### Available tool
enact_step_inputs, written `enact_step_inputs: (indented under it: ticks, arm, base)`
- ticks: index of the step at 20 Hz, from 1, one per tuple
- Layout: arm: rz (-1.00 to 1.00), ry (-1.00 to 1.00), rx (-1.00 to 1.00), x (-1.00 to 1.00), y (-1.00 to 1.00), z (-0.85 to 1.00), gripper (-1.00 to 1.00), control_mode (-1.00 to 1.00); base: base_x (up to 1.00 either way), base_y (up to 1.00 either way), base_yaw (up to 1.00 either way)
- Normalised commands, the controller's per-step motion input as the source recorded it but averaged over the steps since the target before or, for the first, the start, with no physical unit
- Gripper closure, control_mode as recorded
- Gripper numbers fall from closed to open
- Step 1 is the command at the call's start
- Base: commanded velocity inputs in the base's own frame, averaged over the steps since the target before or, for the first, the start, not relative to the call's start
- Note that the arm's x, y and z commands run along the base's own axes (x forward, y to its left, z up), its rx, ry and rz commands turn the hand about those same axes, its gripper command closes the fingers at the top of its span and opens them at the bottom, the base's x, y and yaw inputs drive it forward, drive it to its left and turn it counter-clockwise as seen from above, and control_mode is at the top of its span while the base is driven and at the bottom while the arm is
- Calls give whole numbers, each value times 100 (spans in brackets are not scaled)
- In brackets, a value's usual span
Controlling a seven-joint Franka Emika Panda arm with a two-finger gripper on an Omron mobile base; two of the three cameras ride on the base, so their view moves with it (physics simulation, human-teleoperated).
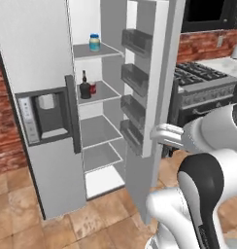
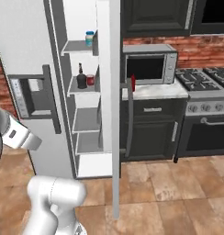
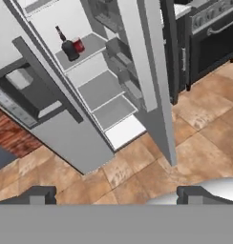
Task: Place the mayonnaise and ketchup from the counter to the top shelf of the fridge. If the existing items in the fridge are on the top shelf, move them to other shelves.
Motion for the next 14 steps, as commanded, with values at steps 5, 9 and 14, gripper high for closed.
enact_step_inputs:
  ticks: [5,9,14]
  arm:
    - [0,0,0,0,0,0,-100,100]
    - [0,0,0,0,0,0,-100,100]
    - [0,0,0,0,0,0,-100,100]
  base:
    - [-50,-98,-53]
    - [-10,-100,-39]
    - [53,-100,-11]
